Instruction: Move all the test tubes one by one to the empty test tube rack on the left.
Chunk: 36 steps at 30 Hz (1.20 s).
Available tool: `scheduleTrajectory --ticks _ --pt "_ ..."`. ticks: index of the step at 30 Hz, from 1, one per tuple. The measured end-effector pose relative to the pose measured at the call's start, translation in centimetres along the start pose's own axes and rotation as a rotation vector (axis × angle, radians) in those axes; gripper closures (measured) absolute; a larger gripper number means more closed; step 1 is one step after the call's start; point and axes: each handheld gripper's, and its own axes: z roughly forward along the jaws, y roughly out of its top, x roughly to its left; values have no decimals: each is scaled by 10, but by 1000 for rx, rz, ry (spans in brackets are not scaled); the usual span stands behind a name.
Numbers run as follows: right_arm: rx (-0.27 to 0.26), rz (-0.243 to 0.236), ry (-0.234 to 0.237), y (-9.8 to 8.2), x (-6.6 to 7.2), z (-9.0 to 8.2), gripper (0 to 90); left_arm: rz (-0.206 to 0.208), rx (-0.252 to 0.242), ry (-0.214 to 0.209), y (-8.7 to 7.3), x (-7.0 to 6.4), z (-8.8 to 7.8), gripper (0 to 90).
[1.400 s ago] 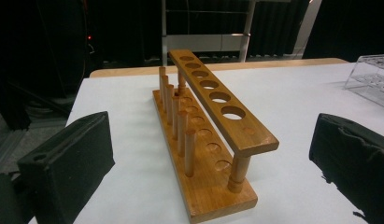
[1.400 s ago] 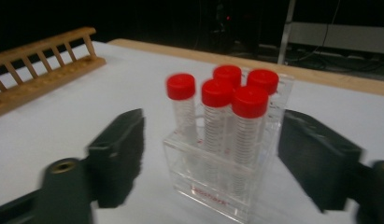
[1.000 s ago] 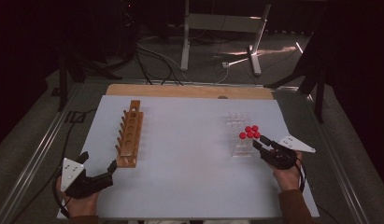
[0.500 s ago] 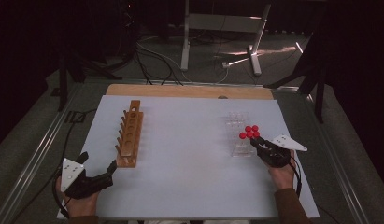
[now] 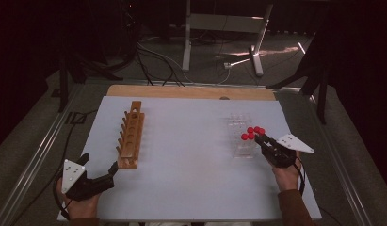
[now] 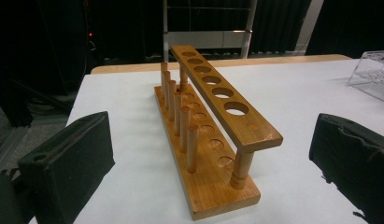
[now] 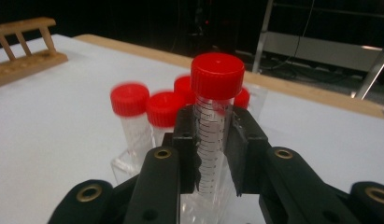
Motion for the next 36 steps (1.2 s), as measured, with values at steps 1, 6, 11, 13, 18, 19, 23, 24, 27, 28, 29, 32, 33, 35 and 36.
scheduleTrajectory --ticks 1,6,11,13,18,19,23,24,27,28,29,32,33,35,36 --pt "-6 -3 0 2 0 -2 745 3 2 0 0 0 0 6" --pt "-35 -2 -3 12 1 -9 745 3 3 1 0 0 0 6" --pt "-61 1 2 22 2 -18 745 6 10 1 0 0 0 6" --pt "-66 -1 3 26 3 -21 744 11 16 0 0 -1 1 6" --pt "-59 6 29 31 7 -26 745 6 5 -12 4 -7 -1 6" --pt "-59 6 29 31 7 -26 745 6 5 -12 4 -7 -1 6" --pt "-38 -2 63 30 14 -27 745 22 8 -25 15 -14 -1 6" --pt "-34 1 71 30 15 -26 744 23 0 -39 22 -20 -1 6" --pt "-30 5 105 31 20 -26 744 25 -8 -62 31 -25 -2 6" --pt "-30 10 120 32 23 -25 744 30 -5 -81 39 -32 -1 6" --pt "-32 11 136 32 25 -25 744 24 -4 -100 43 -34 1 6" --pt "-31 25 185 31 34 -22 744 16 -8 -153 54 -44 4 6" --pt "-25 20 194 31 37 -20 744 20 -7 -167 57 -47 6 6" --pt "-14 7 208 31 44 -16 744 34 -1 -190 64 -56 10 6" --pt "-11 4 217 31 47 -15 744 41 1 -202 68 -60 12 6"
